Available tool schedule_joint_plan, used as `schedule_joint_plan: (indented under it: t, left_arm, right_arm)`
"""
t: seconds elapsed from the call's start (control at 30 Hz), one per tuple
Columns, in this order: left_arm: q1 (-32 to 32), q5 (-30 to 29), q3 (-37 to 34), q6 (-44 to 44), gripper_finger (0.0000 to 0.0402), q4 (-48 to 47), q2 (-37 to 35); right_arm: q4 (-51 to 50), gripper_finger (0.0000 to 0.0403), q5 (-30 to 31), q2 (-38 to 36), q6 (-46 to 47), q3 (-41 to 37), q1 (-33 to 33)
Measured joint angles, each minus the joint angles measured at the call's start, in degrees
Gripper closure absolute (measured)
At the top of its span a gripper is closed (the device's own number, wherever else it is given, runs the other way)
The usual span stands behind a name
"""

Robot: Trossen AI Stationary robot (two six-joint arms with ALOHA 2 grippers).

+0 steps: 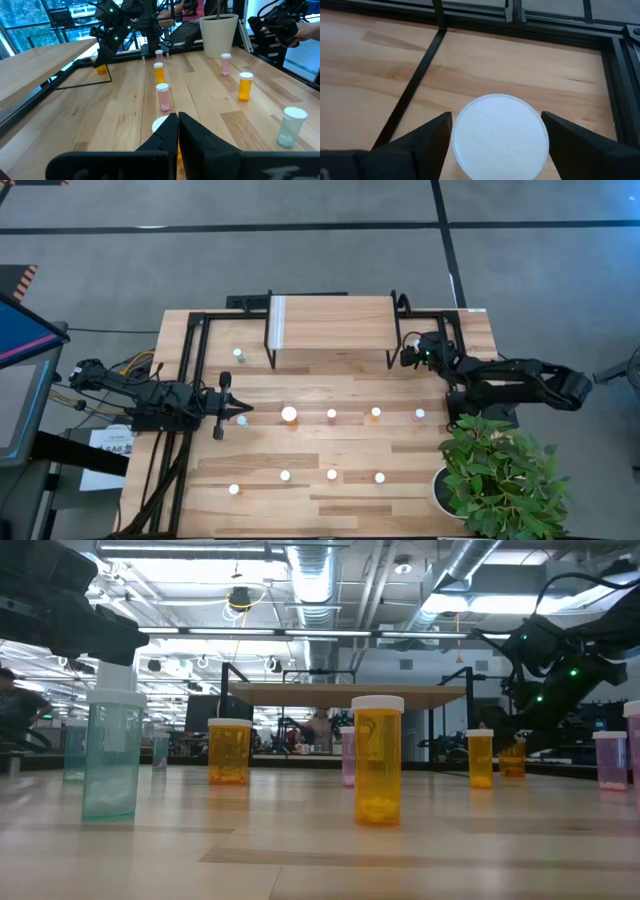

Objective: Pick and place medicine bottles onto shelf by color
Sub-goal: Put the top big orange pill bottle on the shelf

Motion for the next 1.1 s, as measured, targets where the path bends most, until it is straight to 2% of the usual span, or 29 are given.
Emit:
schedule_joint_plan:
  t: [0.27,0.9,1.1]
  left_arm:
    - [0.0,0.01,0.0,0.0,0.04,-0.01,0.0]
    - [0.0,0.02,0.02,0.0,0.04,0.01,-0.01]
    - [0.0,0.02,0.01,0.0,0.04,-0.01,0.0]
  right_arm:
    - [-0.03,0.0111,0.0,0.0,0.0,0.0,-0.01]
    - [-0.62,0.0114,0.0,-2.19,-0.24,0.0,0.17]
    - [-8.61,0.0114,-1.36,-7.12,-1.02,2.21,0.15]
